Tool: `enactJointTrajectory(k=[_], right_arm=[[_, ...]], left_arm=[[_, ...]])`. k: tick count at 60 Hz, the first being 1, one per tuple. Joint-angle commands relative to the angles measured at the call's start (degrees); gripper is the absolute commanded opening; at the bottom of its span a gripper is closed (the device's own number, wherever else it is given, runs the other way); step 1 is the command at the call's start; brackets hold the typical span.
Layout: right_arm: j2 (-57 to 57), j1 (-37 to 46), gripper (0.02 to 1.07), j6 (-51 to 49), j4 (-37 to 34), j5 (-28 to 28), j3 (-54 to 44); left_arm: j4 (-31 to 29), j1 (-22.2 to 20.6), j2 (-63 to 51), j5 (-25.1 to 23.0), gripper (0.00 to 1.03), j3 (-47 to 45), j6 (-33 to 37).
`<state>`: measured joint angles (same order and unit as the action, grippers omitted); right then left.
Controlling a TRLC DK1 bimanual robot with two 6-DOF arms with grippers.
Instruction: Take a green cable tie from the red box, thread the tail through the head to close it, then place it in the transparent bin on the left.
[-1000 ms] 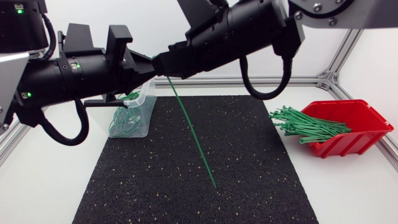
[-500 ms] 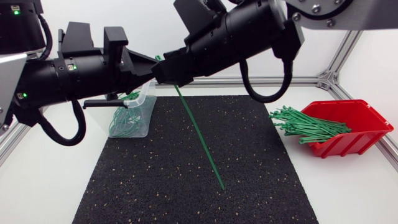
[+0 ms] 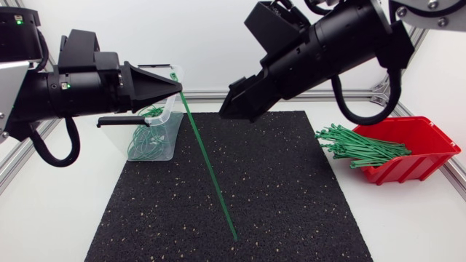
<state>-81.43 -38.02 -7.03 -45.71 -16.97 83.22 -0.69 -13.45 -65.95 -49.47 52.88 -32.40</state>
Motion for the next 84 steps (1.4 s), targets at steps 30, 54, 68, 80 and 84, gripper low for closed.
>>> enactJointTrajectory(k=[30,54,68,80,84], right_arm=[[-3.1,1.8,0.78,-21.2,-6.3,11.0,-3.2],[0.0,-5.0,0.78,-39.6,1.0,22.9,-11.7],[3.1,-10.4,0.78,-46.5,11.0,31.2,-18.3],[2.5,-13.7,0.78,-49.5,11.6,31.1,-19.3],[2.0,-15.1,0.78,-50.3,12.6,31.6,-20.4]], left_arm=[[-7.1,4.0,-11.0,-19.6,0.03,10.5,15.8],[-20.3,5.6,-18.3,-18.5,0.03,19.2,29.0],[-43.3,3.6,-22.6,-12.3,0.03,27.5,48.0],[-44.2,3.3,-25.4,-12.3,0.03,30.7,48.1],[-45.5,2.6,-27.2,-12.3,0.03,32.4,48.2]])
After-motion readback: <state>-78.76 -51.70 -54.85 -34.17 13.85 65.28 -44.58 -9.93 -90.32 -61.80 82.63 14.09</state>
